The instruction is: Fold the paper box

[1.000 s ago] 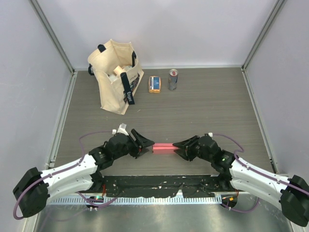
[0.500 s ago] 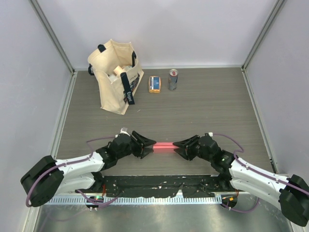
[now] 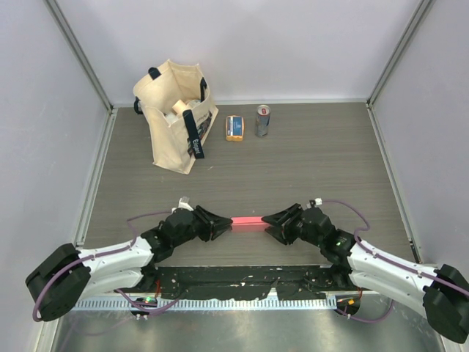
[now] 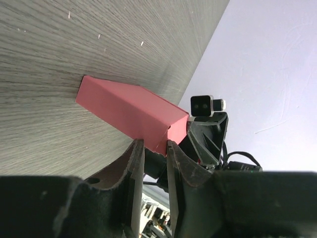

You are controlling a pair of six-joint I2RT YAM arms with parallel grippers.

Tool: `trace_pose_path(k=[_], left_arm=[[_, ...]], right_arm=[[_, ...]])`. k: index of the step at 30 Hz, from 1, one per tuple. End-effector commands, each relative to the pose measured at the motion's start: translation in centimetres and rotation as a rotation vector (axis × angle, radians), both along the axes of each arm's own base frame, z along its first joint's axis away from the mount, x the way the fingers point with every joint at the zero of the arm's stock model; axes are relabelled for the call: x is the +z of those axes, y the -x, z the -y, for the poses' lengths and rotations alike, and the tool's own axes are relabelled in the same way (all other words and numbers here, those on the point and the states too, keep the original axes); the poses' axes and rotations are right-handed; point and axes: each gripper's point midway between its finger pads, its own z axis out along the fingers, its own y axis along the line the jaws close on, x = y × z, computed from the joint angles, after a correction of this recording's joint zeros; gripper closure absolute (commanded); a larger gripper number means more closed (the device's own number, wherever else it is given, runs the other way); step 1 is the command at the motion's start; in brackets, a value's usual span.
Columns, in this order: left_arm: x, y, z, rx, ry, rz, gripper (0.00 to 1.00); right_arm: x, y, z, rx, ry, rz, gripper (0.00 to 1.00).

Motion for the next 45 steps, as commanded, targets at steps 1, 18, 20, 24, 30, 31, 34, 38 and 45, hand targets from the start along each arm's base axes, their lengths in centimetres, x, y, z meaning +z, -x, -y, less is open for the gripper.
trace_pose_path(k=[1, 18, 20, 24, 30, 31, 34, 38, 45], left_arm=[[-0.9, -0.4, -1.2, 0.030, -0.060, 0.058, 0.75], [-2.4, -0.1, -0.8, -0.019, -0.110, 0.059, 0.83], [-2.5, -0.1, -1.0, -0.016, -0.120, 0.058, 0.84], [-2.5, -0.3, -0.9, -0.015, -0.124, 0.064, 0.85], [-2.9, -0.3, -1.0, -0.017, -0.134, 0.060, 0.88], [-2.9, -0.2, -1.0, -0.017, -0.134, 0.061, 0.88], [-3.1, -0.2, -0.9, -0.022, -0.135, 0.057, 0.89], [-3.7, -0.2, -1.0, -0.025, -0.158, 0.057, 0.89], [-4.9, -0.2, -1.1, -0.105, -0.289, 0.101, 0.85]], right_arm=[[-1.0, -0.4, 1.2, 0.032, 0.114, 0.165, 0.44], [2.4, -0.1, -0.2, 0.291, 0.131, 0.473, 0.23], [2.7, -0.4, 0.0, 0.277, 0.098, 0.469, 0.23], [3.1, -0.8, 0.4, 0.250, 0.060, 0.447, 0.23], [0.2, -0.9, 1.6, 0.226, 0.094, 0.369, 0.32], [-0.6, -0.9, 1.8, 0.222, 0.095, 0.341, 0.38], [-1.2, -0.7, 1.7, 0.236, 0.093, 0.337, 0.50], [-3.2, -0.4, 2.1, 0.252, 0.133, 0.308, 0.69], [-4.8, -0.2, 2.8, 0.269, 0.206, 0.303, 0.94]])
